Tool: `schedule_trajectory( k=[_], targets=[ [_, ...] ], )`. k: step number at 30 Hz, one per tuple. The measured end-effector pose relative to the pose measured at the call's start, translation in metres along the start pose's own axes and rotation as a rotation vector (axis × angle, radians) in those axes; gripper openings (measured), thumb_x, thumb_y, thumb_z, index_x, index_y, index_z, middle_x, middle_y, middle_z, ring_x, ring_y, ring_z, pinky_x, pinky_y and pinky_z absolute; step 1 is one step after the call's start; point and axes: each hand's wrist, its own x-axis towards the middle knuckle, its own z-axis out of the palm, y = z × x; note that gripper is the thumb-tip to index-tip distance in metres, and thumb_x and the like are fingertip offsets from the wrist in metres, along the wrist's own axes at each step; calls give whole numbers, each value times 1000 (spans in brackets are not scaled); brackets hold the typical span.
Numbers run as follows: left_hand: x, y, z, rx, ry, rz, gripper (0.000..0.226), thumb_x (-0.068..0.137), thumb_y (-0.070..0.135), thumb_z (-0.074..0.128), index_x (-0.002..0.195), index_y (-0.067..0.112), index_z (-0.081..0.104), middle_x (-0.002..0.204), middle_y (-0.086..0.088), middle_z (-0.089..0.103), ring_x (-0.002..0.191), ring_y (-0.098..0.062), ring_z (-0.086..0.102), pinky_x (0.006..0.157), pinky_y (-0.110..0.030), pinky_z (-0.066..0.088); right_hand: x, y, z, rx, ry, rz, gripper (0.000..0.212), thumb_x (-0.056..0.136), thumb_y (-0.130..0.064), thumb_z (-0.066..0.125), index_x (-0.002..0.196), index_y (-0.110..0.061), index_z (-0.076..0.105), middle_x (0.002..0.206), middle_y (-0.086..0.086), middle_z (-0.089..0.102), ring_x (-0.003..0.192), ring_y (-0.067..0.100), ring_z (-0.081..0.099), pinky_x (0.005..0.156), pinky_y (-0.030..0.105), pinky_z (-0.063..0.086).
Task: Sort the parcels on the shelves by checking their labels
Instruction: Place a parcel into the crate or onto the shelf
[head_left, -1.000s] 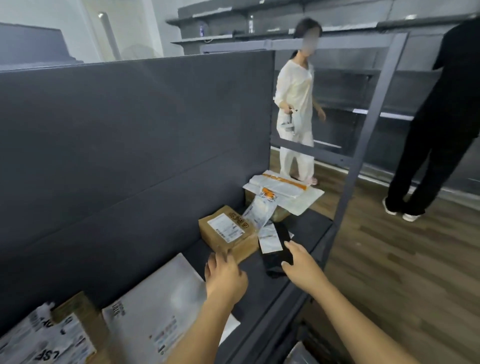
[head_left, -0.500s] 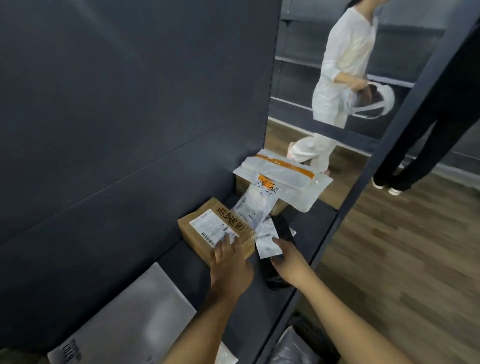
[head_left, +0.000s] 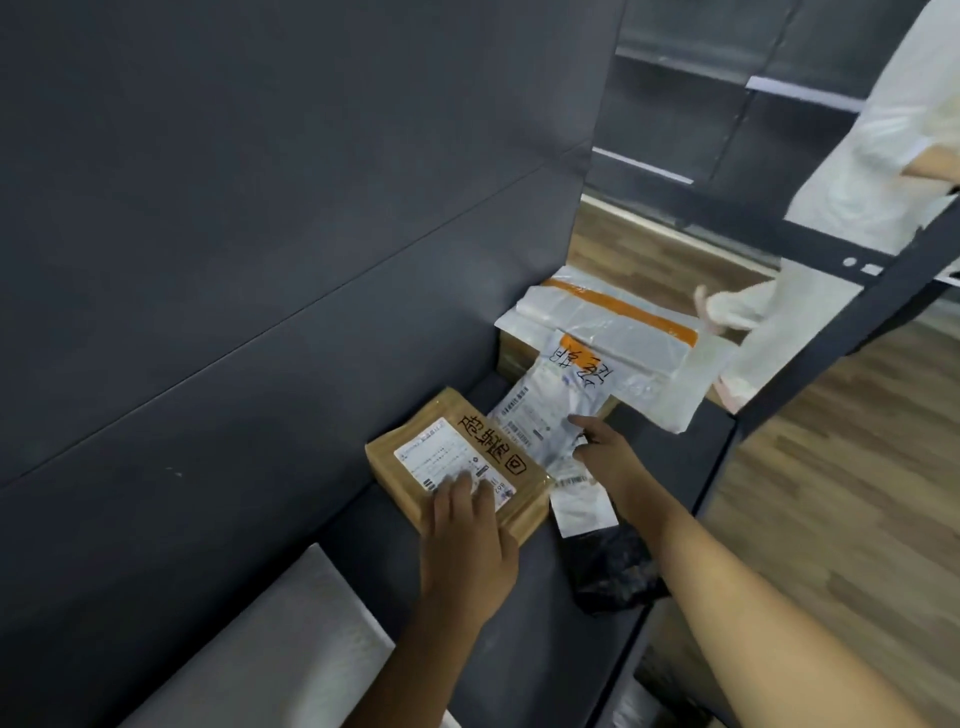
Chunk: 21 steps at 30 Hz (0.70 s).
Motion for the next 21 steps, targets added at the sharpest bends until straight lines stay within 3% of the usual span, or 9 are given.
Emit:
schedule_trajectory(
  k=[2,5,8,11,13,15,17,19,21],
  targets=[
    [0,0,1,13,5,10,50,67,33,60,109,10,69,115,-14,67,109,-33,63,90,-49,51,5,-3,4,44,-31,16,54,88,8,37,132,-18,53,125,13,52,88,20,49,62,24,38],
    [0,-2,0,26,-19,19,52,73,36,45,111,10,68,117,-14,66,111,-33,62,91,-49,51,9,-6,8,88,-54,22,58,87,8,40,139,-17,47,142,7,41,116,24,45,90,32,39],
    [-1,-4,2,33,-18,19,52,73,37,53,115,9,66,121,-15,65,115,-33,60,94,-49,47,6,-7,9,156,-26,7,53,87,6,43,132,-19,53,145,5,40,130,27,42,107,39,37],
    [-2,-2,-5,6,-61,31,59,88,33,50,142,11,41,150,-14,37,141,-32,30,115,-45,22,-7,-10,9,200,19,-96,47,87,6,42,124,-19,59,139,5,45,120,25,50,102,42,45],
    [-2,-4,-7,2,-82,22,61,94,34,41,150,15,23,158,-10,17,147,-26,10,119,-40,8,-20,-13,6,225,69,-204,44,89,5,42,120,-21,61,135,2,47,118,22,52,98,41,49],
    [-6,-4,-11,-45,-96,-5,60,93,36,40,147,14,29,157,-11,22,146,-26,15,120,-39,13,-36,-18,-1,313,106,-295,41,91,4,42,115,-24,61,132,0,48,114,18,54,89,34,52],
    [-12,0,-17,-204,-72,-75,64,86,45,36,140,11,42,148,-12,40,139,-26,32,116,-39,26,-53,-26,-10,473,122,-334,37,92,3,45,115,-22,62,127,1,50,108,16,57,82,30,54],
    [-20,10,-27,-421,-27,-152,70,84,53,34,136,10,47,141,-7,48,133,-23,39,112,-36,31,-73,-34,-20,671,115,-320,36,91,4,49,119,-15,62,118,1,57,109,24,60,86,36,55],
    [-30,26,-45,-647,-56,-203,55,91,46,48,136,14,48,137,1,49,131,-19,40,108,-31,33,-95,-40,-25,820,77,-310,37,91,5,50,121,-13,61,114,1,62,109,25,62,92,39,54]
  ],
)
